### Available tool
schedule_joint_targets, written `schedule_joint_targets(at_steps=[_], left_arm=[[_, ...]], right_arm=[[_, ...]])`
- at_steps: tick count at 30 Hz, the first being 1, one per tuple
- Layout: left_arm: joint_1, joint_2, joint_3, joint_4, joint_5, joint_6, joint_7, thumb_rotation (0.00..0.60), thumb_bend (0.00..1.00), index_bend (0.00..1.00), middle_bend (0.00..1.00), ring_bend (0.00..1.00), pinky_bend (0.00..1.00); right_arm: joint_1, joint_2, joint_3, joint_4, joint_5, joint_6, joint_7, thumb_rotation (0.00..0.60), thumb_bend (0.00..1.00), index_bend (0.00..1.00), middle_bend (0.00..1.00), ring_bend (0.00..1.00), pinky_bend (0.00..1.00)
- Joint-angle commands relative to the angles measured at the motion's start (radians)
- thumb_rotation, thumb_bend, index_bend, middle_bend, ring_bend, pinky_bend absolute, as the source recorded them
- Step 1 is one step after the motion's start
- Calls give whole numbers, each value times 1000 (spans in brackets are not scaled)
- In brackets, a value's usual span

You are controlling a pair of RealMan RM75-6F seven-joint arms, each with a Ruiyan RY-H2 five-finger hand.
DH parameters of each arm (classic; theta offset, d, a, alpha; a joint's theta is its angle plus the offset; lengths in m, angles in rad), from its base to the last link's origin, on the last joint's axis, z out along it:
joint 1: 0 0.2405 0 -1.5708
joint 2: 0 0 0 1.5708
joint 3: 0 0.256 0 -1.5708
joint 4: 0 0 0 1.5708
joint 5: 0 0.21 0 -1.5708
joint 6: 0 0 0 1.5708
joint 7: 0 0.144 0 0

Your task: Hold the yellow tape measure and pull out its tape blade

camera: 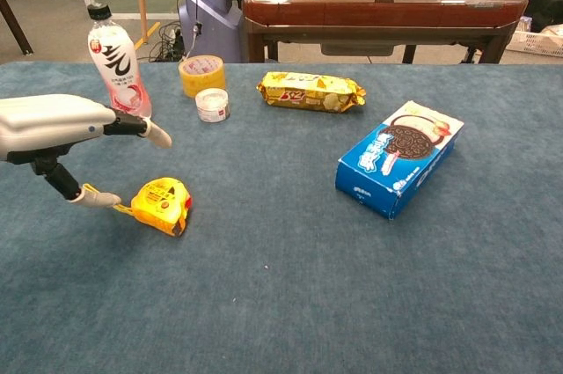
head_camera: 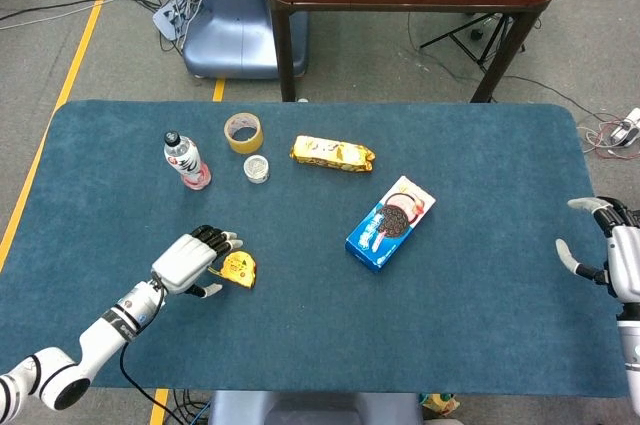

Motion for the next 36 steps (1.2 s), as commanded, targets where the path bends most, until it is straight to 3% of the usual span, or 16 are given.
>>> schedule_joint_targets(at_steps=[1, 9, 22, 36], left_arm=[[-29, -36, -6, 24, -61, -44, 75, 600, 261, 155, 137, 137, 112], [-59, -76, -2, 33, -167, -88, 177, 600, 261, 157, 137, 137, 112], [-94, -133, 2, 58, -268, -101, 242, 600, 261, 187, 143, 145, 112], [-111, -166, 20, 71, -297, -69, 268, 600, 261, 303, 266, 228, 112]], right_arm=[[1, 1, 0, 3, 2, -3, 2, 600, 400, 302, 285, 179, 212], [3, 5, -3, 12, 10, -16, 10, 600, 400, 302, 285, 179, 212], [-6, 10, -7, 31, 25, -22, 32, 600, 399, 302, 285, 179, 212], [-6, 8, -8, 48, 35, -35, 46, 600, 400, 302, 285, 179, 212]])
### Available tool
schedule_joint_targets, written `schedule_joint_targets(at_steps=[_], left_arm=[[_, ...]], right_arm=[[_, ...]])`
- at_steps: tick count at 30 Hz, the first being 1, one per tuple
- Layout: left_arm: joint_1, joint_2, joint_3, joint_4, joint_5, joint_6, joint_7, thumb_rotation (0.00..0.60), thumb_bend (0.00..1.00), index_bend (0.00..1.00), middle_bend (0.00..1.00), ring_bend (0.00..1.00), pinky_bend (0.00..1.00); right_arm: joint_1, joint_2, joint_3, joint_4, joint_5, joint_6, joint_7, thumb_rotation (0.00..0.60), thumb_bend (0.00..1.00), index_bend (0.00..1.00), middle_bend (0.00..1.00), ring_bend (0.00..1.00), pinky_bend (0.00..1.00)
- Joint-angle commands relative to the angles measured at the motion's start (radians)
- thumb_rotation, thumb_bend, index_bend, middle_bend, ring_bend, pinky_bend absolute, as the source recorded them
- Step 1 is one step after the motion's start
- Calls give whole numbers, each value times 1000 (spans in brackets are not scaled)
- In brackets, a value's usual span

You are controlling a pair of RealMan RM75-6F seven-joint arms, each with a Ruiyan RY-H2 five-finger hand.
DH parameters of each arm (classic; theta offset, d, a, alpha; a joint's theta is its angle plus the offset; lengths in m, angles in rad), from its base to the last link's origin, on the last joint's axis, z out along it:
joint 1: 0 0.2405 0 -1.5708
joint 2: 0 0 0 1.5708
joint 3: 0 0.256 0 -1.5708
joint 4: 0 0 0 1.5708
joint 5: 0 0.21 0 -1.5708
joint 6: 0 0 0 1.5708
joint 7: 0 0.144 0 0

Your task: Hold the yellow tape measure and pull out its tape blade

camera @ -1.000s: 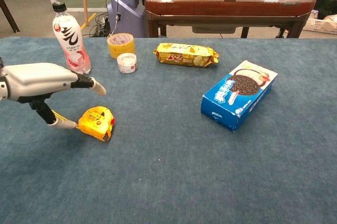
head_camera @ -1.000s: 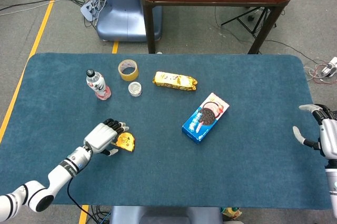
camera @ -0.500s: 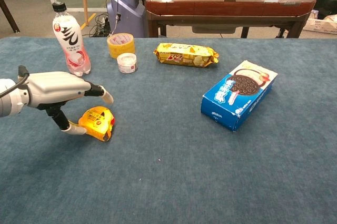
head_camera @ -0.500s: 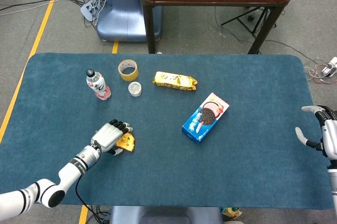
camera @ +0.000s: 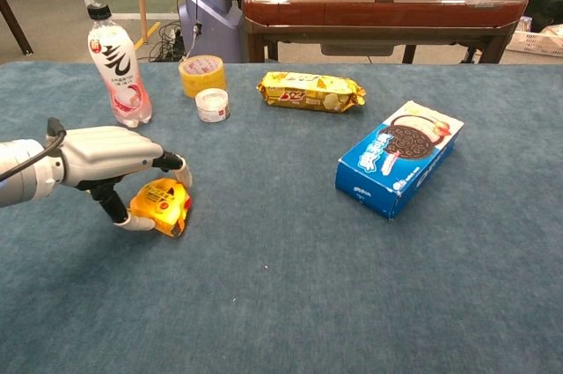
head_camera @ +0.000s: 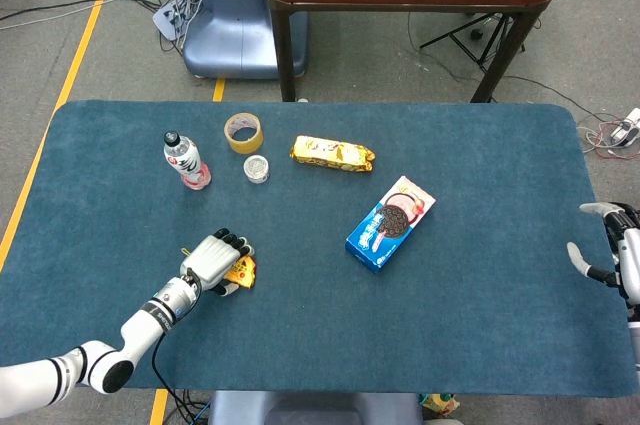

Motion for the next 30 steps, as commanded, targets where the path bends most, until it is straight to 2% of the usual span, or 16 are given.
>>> schedule_joint_targets(at_steps=[1, 6, 11, 17, 24, 30], left_arm=[[-1, -10, 3, 11, 6, 10, -9, 600, 261, 317, 280, 238, 112], [-1, -33, 1, 41, 15, 15, -68, 600, 262, 420, 390, 314, 112], [10, -46, -11, 78, 34, 22, -205, 600, 262, 516, 492, 372, 127], [28, -14, -18, 86, 52, 48, -306, 600, 262, 541, 530, 405, 132], [44, 84, -53, -24, -6, 55, -357, 600, 262, 554, 547, 407, 132], [55, 175, -115, -187, -120, 72, -376, 600, 262, 552, 547, 407, 141]], right_arm=[[0, 1, 0, 0, 1, -1, -1, 600, 400, 302, 285, 179, 212], [-1, 3, 1, -6, 2, 1, -6, 600, 399, 302, 285, 179, 212], [-1, 11, 1, -23, -8, 8, -12, 600, 400, 302, 285, 179, 212], [21, 24, 1, -59, -54, -4, -15, 600, 399, 302, 285, 179, 212], [107, 47, 19, -138, -96, -102, -21, 600, 399, 253, 212, 113, 213], [215, 16, 35, -200, -139, -200, -69, 600, 381, 203, 179, 80, 212]])
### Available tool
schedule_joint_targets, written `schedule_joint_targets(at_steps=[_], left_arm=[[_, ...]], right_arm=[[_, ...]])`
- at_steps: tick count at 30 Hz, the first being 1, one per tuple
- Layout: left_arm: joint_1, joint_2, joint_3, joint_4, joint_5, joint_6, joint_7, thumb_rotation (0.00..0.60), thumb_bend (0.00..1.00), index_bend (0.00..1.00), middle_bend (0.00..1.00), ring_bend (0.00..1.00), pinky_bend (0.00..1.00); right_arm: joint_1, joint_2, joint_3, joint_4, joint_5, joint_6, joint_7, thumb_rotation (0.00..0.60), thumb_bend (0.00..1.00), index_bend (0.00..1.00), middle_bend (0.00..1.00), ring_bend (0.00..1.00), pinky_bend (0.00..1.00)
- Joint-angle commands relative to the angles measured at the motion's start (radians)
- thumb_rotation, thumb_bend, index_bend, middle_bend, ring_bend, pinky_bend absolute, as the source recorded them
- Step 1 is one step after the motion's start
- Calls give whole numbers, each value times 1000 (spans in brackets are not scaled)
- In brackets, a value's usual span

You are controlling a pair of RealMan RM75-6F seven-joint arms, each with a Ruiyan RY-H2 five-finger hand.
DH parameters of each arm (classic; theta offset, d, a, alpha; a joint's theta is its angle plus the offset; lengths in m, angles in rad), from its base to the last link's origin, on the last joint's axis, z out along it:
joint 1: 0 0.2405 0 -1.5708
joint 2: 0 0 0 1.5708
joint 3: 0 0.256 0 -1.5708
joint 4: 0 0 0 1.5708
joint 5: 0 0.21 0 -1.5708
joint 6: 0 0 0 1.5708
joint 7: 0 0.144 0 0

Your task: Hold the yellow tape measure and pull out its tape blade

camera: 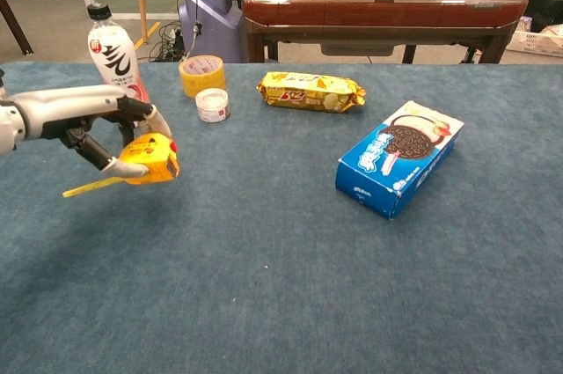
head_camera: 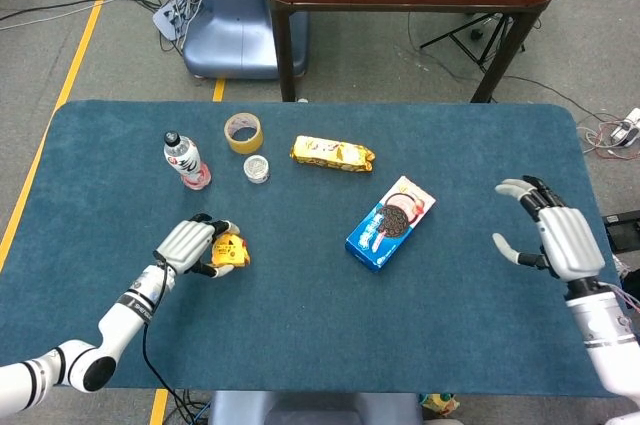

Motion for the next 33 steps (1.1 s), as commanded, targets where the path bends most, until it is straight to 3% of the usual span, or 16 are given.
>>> schedule_joint_targets(at_steps=[1, 9, 17, 26, 33], left_arm=[[7, 67, -48, -110, -85, 15, -11, 600, 262, 551, 547, 407, 142], [-18, 145, -121, -292, -255, 38, 8, 600, 262, 548, 547, 407, 152], [-68, 171, -176, -413, -414, 88, 53, 600, 262, 547, 550, 411, 167], [-118, 194, -207, -514, -560, 144, 97, 600, 262, 546, 551, 422, 181], [-147, 210, -219, -556, -638, 177, 113, 600, 262, 544, 553, 426, 189]], right_arm=[[62, -27, 15, -41, -24, -54, -30, 600, 359, 197, 173, 75, 209], [206, -133, 64, -89, -10, -141, -93, 600, 300, 183, 159, 57, 168], [346, -268, 117, -107, 115, -198, -234, 600, 268, 173, 137, 38, 144], [477, -415, 161, -76, 274, -183, -400, 600, 268, 165, 135, 38, 143], [553, -477, 179, -56, 348, -164, -492, 600, 270, 165, 134, 37, 143]])
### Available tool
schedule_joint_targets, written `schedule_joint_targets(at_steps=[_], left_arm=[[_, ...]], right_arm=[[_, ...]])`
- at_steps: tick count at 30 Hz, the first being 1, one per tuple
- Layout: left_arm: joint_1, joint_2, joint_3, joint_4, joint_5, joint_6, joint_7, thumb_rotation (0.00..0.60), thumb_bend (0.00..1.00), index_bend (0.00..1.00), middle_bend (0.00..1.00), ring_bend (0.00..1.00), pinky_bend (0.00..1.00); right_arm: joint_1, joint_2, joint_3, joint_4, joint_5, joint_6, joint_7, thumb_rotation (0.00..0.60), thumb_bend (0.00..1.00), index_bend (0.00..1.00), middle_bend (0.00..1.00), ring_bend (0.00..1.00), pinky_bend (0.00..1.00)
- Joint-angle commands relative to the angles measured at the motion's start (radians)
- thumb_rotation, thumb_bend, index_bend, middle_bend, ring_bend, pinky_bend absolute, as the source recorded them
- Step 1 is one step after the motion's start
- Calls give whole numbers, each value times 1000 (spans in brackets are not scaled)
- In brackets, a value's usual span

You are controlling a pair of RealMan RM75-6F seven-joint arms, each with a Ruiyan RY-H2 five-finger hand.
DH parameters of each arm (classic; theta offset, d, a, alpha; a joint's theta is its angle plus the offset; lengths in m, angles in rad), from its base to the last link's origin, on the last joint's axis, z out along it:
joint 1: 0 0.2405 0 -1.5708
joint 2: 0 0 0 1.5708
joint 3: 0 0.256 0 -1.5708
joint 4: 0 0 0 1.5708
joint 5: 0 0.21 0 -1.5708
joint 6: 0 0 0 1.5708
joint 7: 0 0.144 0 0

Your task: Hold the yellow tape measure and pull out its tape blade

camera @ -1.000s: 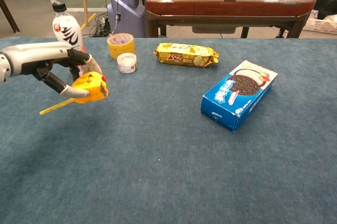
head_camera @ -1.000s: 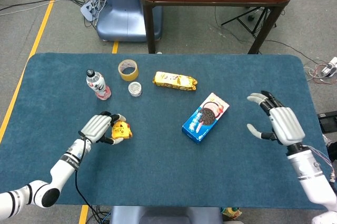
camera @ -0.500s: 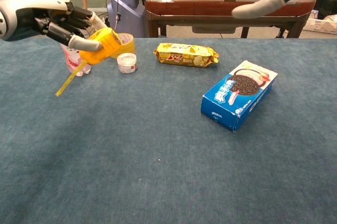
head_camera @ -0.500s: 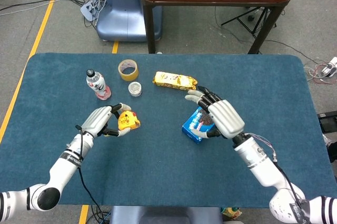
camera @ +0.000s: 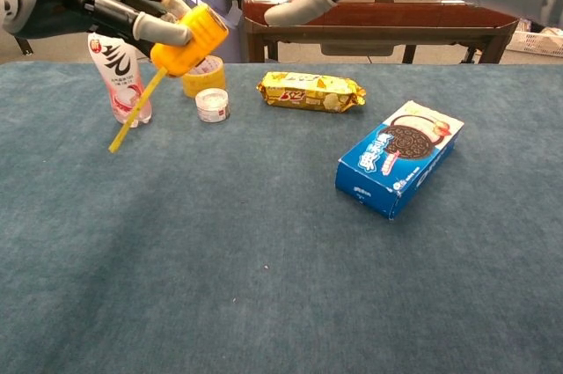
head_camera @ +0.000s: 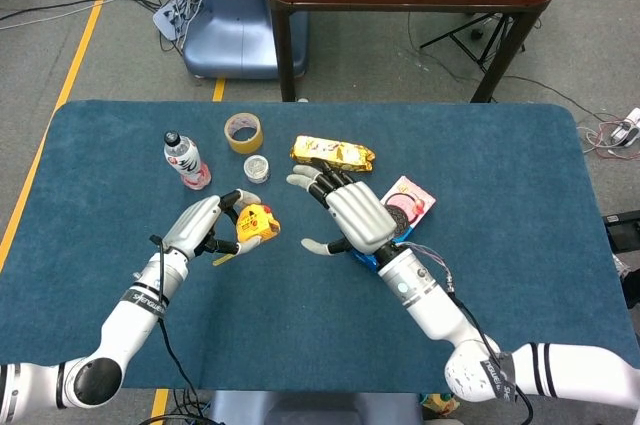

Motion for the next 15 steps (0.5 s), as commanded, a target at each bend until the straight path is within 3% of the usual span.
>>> schedule_joint_targets(at_steps=[1, 15], left_arm=[[-15, 7, -6, -16, -23, 17, 10, 600, 262, 544, 553, 426, 189], [-49, -4, -5, -28, -63, 49, 19, 600, 262, 538, 554, 428, 208]], right_arm=[[33, -27, 12, 9, 31, 12, -36, 600, 270, 165, 134, 37, 143], [107, -93, 20, 57, 115, 57, -96, 600, 271, 165, 135, 37, 143]])
